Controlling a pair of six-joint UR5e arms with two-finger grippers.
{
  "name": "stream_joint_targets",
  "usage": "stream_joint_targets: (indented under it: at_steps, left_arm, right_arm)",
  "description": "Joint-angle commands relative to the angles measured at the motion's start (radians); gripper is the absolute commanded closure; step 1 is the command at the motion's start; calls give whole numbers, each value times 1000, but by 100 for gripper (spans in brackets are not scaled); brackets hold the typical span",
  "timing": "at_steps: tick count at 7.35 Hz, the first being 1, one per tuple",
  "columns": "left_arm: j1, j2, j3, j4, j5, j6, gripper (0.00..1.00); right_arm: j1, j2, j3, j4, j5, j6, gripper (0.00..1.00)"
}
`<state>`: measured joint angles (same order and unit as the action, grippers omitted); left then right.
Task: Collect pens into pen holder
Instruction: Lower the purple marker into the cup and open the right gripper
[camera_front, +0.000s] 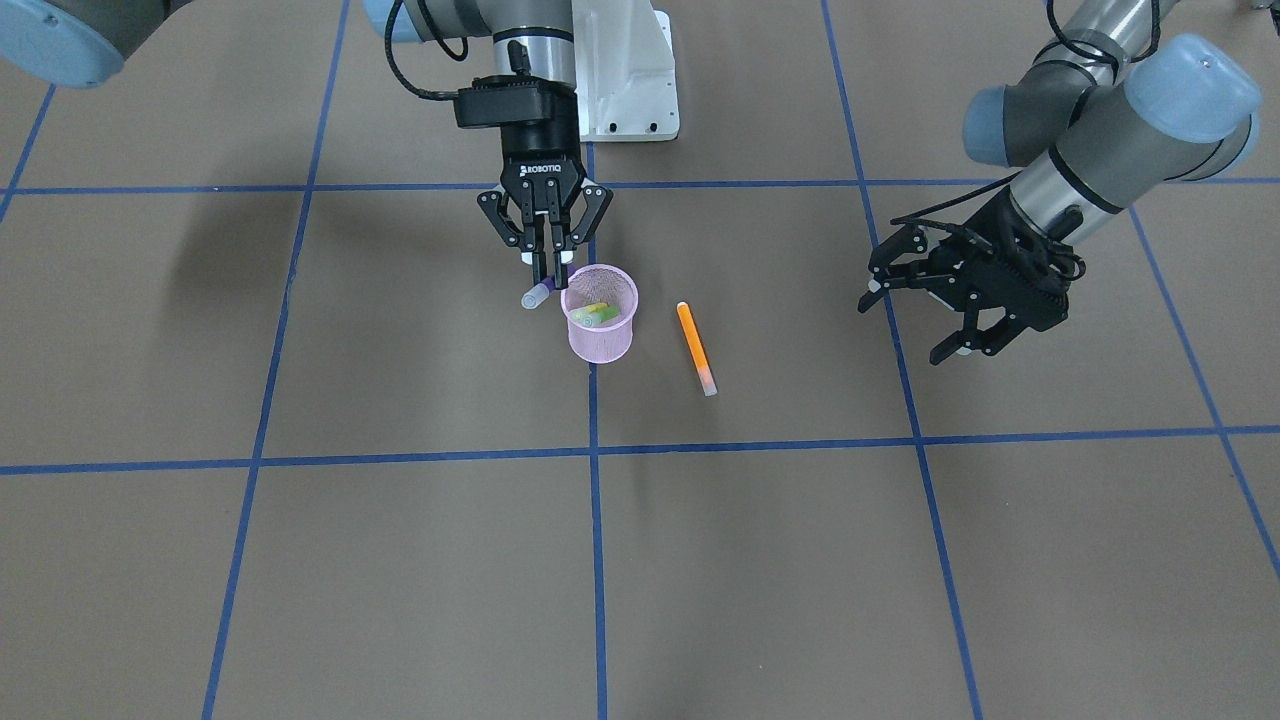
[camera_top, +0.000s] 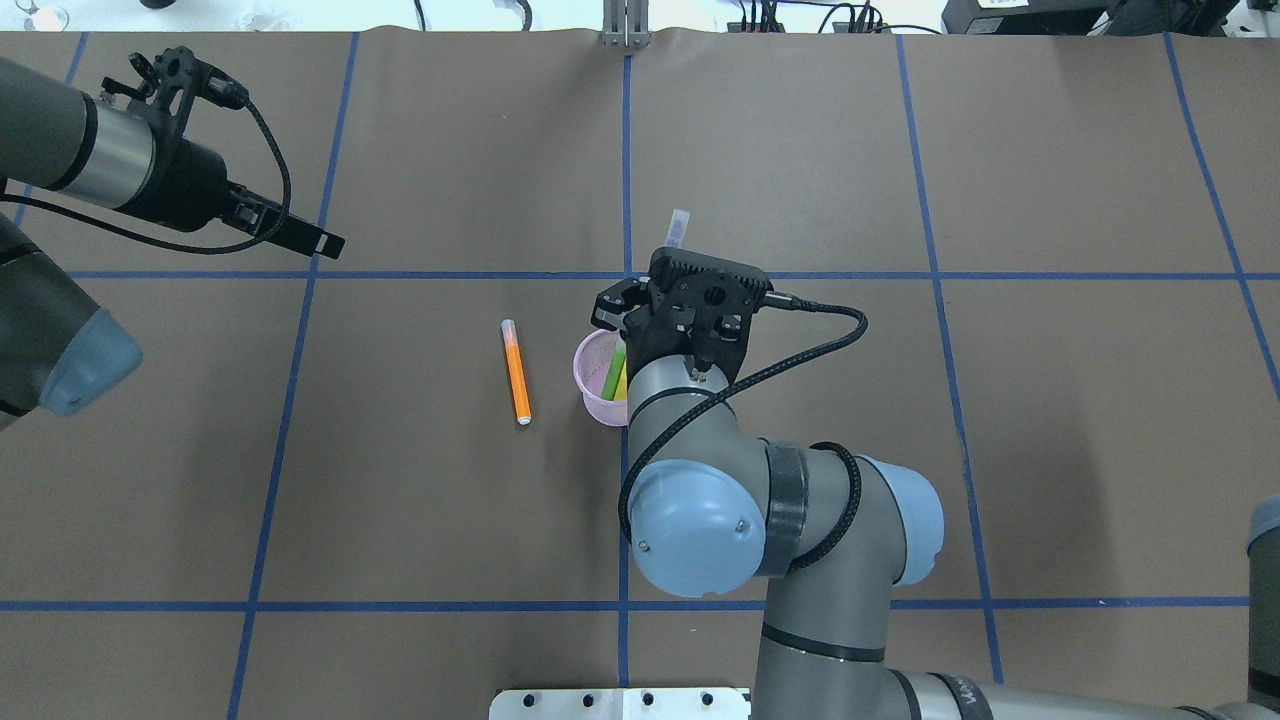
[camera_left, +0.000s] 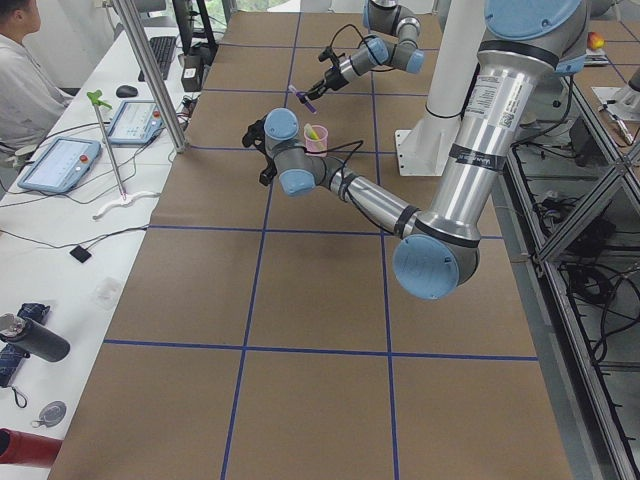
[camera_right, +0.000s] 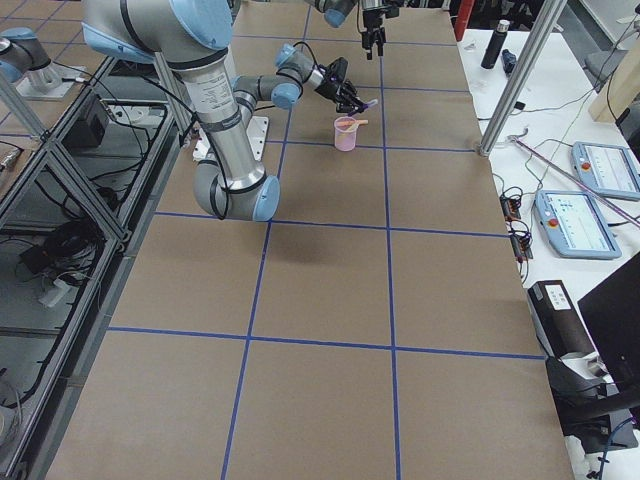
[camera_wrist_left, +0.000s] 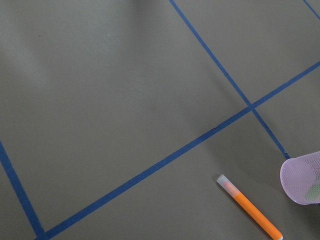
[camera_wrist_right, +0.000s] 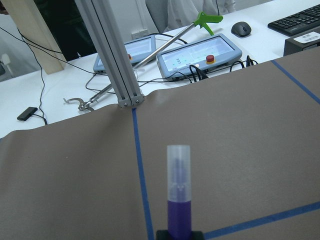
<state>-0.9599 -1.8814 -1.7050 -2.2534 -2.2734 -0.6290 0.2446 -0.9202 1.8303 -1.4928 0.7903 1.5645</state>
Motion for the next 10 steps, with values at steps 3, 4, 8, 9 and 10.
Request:
stream_joint_targets:
  at_steps: [3,4,8,9,10]
  left_arm:
    - [1,1,5,-2,0,0,0]
    - [1,1,5,-2,0,0,0]
    - [16,-14,5,1,2,-49,0]
    - [48,-16,4,3,18,-161,0]
    - [97,-15,1,3,123,-276,0]
  right_arm:
    - [-34,49,-97,-4,-33,-14,65]
    - [-41,47,-104,-6,-37,-17,21]
    - [-7,50,-13,-7,77,-99,2]
    - [62,47,9,-10,228,-103,1]
    - [153,43,9,-15,407,-121,1]
